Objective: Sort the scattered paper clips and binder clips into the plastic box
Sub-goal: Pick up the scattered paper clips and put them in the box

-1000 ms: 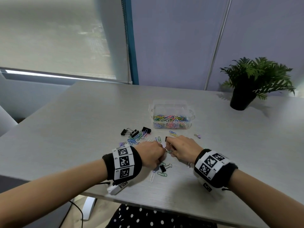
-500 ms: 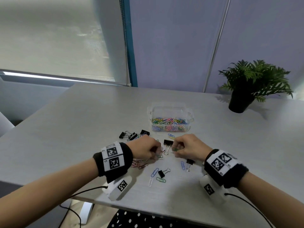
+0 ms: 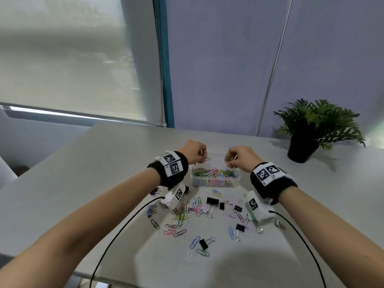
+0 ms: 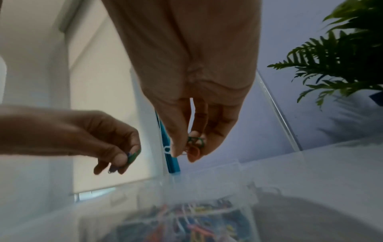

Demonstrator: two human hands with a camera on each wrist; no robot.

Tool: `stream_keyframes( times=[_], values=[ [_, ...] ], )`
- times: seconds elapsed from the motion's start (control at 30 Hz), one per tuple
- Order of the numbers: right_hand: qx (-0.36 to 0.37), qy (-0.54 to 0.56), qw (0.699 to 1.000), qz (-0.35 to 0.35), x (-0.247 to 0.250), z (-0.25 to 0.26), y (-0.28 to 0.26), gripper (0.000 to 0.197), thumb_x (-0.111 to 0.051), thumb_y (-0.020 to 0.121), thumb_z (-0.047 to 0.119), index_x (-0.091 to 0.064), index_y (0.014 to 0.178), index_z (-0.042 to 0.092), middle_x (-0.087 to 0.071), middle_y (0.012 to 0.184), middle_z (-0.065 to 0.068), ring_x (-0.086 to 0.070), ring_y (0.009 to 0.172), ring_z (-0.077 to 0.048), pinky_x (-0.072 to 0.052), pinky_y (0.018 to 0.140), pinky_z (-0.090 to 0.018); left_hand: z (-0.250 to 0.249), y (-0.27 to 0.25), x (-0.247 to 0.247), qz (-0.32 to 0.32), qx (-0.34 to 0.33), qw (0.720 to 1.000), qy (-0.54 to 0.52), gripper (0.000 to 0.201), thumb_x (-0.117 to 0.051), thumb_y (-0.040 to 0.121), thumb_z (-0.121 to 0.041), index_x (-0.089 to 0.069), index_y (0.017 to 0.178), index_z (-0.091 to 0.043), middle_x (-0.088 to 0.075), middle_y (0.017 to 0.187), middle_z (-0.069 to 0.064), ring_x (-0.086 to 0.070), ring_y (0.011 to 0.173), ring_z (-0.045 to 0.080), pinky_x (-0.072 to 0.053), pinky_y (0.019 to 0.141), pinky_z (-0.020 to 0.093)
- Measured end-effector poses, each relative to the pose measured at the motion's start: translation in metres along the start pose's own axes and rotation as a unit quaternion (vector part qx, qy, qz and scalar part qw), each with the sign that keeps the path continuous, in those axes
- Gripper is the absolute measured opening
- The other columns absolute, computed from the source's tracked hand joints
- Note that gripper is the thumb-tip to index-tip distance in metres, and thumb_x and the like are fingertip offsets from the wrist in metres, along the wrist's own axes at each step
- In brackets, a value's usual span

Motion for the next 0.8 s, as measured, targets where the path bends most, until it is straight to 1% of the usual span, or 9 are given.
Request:
stream_keyframes(
  times=[0.1, 0.17, 0.23, 0.3, 0.4, 0.47, 0.53, 0.63, 0.8],
  values=[
    [-0.003, -0.055, 0.998, 0.017, -0.013, -0.004, 0.007, 0.014, -0.066, 0.079, 0.0, -0.067, 0.093, -0.001, -0.069, 0.099, -0.015, -0.06, 0.084, -0.02, -0.043, 0.075, -0.022, 0.007, 0.004, -0.01, 0.03, 0.009, 0.998, 0.054, 0.018, -0.059, 0.085, -0.004, -0.068, 0.1, 0.001, -0.07, 0.105, 0.017, -0.066, 0.094, 0.027, -0.046, 0.075, 0.023],
    [0.012, -0.097, 0.995, 0.025, -0.018, -0.002, 0.004, 0.013, -0.062, 0.082, 0.002, -0.066, 0.094, 0.003, -0.067, 0.104, -0.014, -0.06, 0.097, -0.026, -0.045, 0.083, -0.028, 0.009, 0.001, -0.012, 0.031, 0.001, 0.998, 0.06, 0.019, -0.059, 0.086, -0.004, -0.068, 0.103, 0.0, -0.07, 0.107, 0.015, -0.065, 0.101, 0.026, -0.044, 0.08, 0.022],
    [0.058, -0.13, 0.99, -0.001, -0.018, 0.011, -0.007, 0.011, -0.057, 0.084, 0.005, -0.064, 0.092, 0.008, -0.066, 0.103, -0.01, -0.059, 0.098, -0.026, -0.047, 0.087, -0.036, 0.006, -0.008, -0.009, 0.017, -0.02, 0.998, 0.064, 0.019, -0.058, 0.086, -0.001, -0.068, 0.102, 0.0, -0.071, 0.106, 0.014, -0.065, 0.1, 0.024, -0.042, 0.078, 0.019],
    [0.107, -0.154, 0.982, 0.006, -0.026, 0.025, -0.022, 0.01, -0.053, 0.087, 0.009, -0.063, 0.089, 0.011, -0.064, 0.097, -0.006, -0.058, 0.092, -0.023, -0.048, 0.08, -0.036, 0.005, -0.022, -0.008, 0.011, -0.037, 0.997, 0.064, 0.018, -0.057, 0.086, -0.001, -0.068, 0.1, 0.0, -0.071, 0.101, 0.014, -0.066, 0.093, 0.023, -0.04, 0.068, 0.012],
    [0.138, -0.23, 0.959, 0.093, -0.056, 0.032, -0.042, 0.012, -0.05, 0.088, 0.009, -0.061, 0.09, 0.009, -0.064, 0.092, -0.009, -0.059, 0.086, -0.025, -0.048, 0.072, -0.036, 0.011, -0.047, -0.016, 0.042, -0.038, 0.997, 0.055, 0.014, -0.056, 0.085, 0.001, -0.068, 0.093, 0.0, -0.072, 0.094, 0.015, -0.064, 0.074, 0.019, -0.041, 0.057, 0.006],
    [0.161, -0.284, 0.938, 0.116, -0.073, 0.029, -0.047, 0.013, -0.045, 0.09, 0.003, -0.058, 0.091, 0.006, -0.062, 0.093, -0.012, -0.059, 0.086, -0.028, -0.051, 0.073, -0.04, 0.017, -0.062, -0.026, 0.07, -0.029, 0.995, 0.072, 0.013, -0.058, 0.085, -0.002, -0.068, 0.092, -0.002, -0.072, 0.096, 0.014, -0.064, 0.078, 0.018, -0.044, 0.068, 0.013],
    [0.19, -0.304, 0.926, 0.117, -0.085, 0.027, -0.049, 0.013, -0.045, 0.09, -0.001, -0.056, 0.093, 0.005, -0.061, 0.096, -0.012, -0.059, 0.086, -0.028, -0.051, 0.07, -0.037, 0.02, -0.073, -0.039, 0.099, -0.024, 0.99, 0.098, 0.015, -0.059, 0.086, -0.005, -0.068, 0.097, -0.002, -0.071, 0.102, 0.013, -0.065, 0.093, 0.021, -0.043, 0.077, 0.018],
    [0.212, -0.322, 0.917, 0.103, -0.092, 0.029, -0.049, 0.011, -0.048, 0.09, 0.0, -0.055, 0.096, 0.006, -0.059, 0.098, -0.01, -0.057, 0.085, -0.025, -0.039, 0.064, -0.03, 0.019, -0.08, -0.056, 0.135, -0.021, 0.982, 0.128, 0.027, -0.06, 0.086, -0.007, -0.061, 0.112, -0.003, -0.064, 0.114, 0.014, -0.06, 0.104, 0.025, -0.044, 0.085, 0.025],
    [0.186, -0.271, 0.941, 0.078, -0.09, 0.026, -0.048, 0.012, -0.045, 0.088, 0.001, -0.051, 0.088, 0.012, -0.055, 0.089, -0.006, -0.055, 0.082, -0.026, -0.032, 0.061, -0.031, 0.017, -0.074, -0.071, 0.128, -0.013, 0.982, 0.139, 0.036, -0.059, 0.085, -0.003, -0.055, 0.12, -0.006, -0.052, 0.124, 0.015, -0.057, 0.107, 0.029, -0.044, 0.089, 0.031]
  ],
)
Point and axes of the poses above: each hand's wrist, its own y-axis towards the middle knuckle, its own x-axis out of the back of the hand, z = x × y, the point moved 7 cm from there along y, towards the middle knuckle
